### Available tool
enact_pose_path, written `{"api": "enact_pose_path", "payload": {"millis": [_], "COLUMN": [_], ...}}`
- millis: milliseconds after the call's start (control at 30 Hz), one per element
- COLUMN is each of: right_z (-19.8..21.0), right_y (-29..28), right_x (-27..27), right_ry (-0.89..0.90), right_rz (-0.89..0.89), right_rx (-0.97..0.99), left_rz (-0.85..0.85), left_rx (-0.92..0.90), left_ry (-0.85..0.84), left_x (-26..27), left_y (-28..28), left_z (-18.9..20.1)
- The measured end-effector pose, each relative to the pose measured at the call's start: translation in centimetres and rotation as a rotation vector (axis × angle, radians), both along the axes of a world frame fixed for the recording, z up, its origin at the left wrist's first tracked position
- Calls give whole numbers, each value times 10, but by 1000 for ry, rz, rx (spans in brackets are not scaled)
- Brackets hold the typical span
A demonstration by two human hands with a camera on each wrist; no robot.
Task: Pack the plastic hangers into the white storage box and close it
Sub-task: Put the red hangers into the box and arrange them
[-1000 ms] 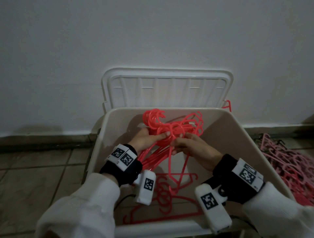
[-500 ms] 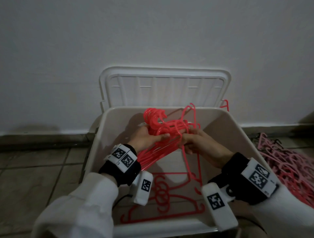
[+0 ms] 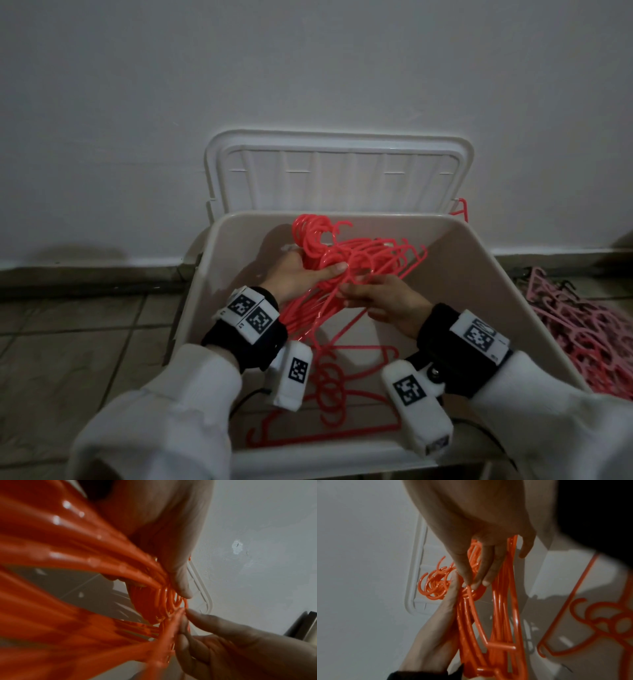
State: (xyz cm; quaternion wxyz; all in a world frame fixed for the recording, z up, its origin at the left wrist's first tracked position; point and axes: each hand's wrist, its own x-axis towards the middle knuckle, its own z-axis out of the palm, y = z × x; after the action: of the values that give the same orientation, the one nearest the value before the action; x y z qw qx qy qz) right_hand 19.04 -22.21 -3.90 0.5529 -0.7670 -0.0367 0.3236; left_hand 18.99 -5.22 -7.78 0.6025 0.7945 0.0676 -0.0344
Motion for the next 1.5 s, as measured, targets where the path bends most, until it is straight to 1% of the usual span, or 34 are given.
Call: {"api": "enact_pose_path", "payload": {"millis": [100, 167, 233, 333, 467, 567, 633, 700, 800, 867, 900, 933, 967, 1000, 1033, 1067, 1100, 1133, 1167, 1200, 1300, 1400, 1467, 1500], "right_z": [3, 2, 0, -1, -5, -8, -6, -4, -2, 0, -1, -3, -7, -14, -22, -31, -41, -50, -57, -64, -92, -115, -120, -121], "right_y": [7, 7, 6, 9, 18, 26, 29, 26, 13, 2, -4, -9, -14, -16, -17, -17, -15, -10, -4, 3, 19, 29, 33, 35], "right_x": [0, 2, 5, 8, 11, 12, 11, 9, 10, 16, 20, 24, 28, 33, 37, 40, 43, 45, 45, 44, 37, 17, 10, 10], "right_ry": [-95, -133, -128, -109, -97, -149, -114, -66, -105, -132, -175, -221, -256, -267, -248, -191, -122, -71, -64, -108, -335, -599, -735, -757], "right_rz": [-27, -46, -55, -85, -76, -23, 21, 102, 227, 204, 213, 267, 371, 513, 666, 796, 892, 960, 1021, 1077, 1294, 1504, 1517, 1510], "right_rx": [-9, -34, -20, 63, 128, 102, 132, 133, 44, 4, -60, -166, -305, -471, -639, -778, -865, -920, -975, -1029, -1146, -1178, -1137, -1139], "left_rz": [-9, -19, -35, -60, 50, 101, 173, 210, 213, 222, 230, 234, 239, 242, 243, 240, 236, 233, 236, 241, 235, 236, 238, 242], "left_rx": [2, -7, -2, 7, 117, 269, 314, 377, 465, 494, 511, 530, 541, 544, 539, 540, 546, 557, 567, 575, 571, 560, 544, 541], "left_ry": [24, 10, -3, -20, 2, 51, 64, 56, 21, -14, -34, -55, -64, -75, -77, -82, -81, -82, -82, -83, -88, -95, -85, -83], "left_x": [0, -1, -1, -5, -5, -11, -12, -13, -14, -15, -16, -17, -18, -19, -19, -19, -18, -18, -17, -16, -15, -13, -12, -11], "left_y": [1, 1, -1, -6, -9, -11, -9, -7, -8, -7, -6, -5, -5, -4, -4, -5, -6, -6, -6, -6, -5, -4, -2, -2], "left_z": [1, 1, 3, 8, 11, 20, 21, 19, 19, 21, 22, 24, 25, 26, 26, 27, 27, 27, 27, 26, 25, 24, 22, 21]}}
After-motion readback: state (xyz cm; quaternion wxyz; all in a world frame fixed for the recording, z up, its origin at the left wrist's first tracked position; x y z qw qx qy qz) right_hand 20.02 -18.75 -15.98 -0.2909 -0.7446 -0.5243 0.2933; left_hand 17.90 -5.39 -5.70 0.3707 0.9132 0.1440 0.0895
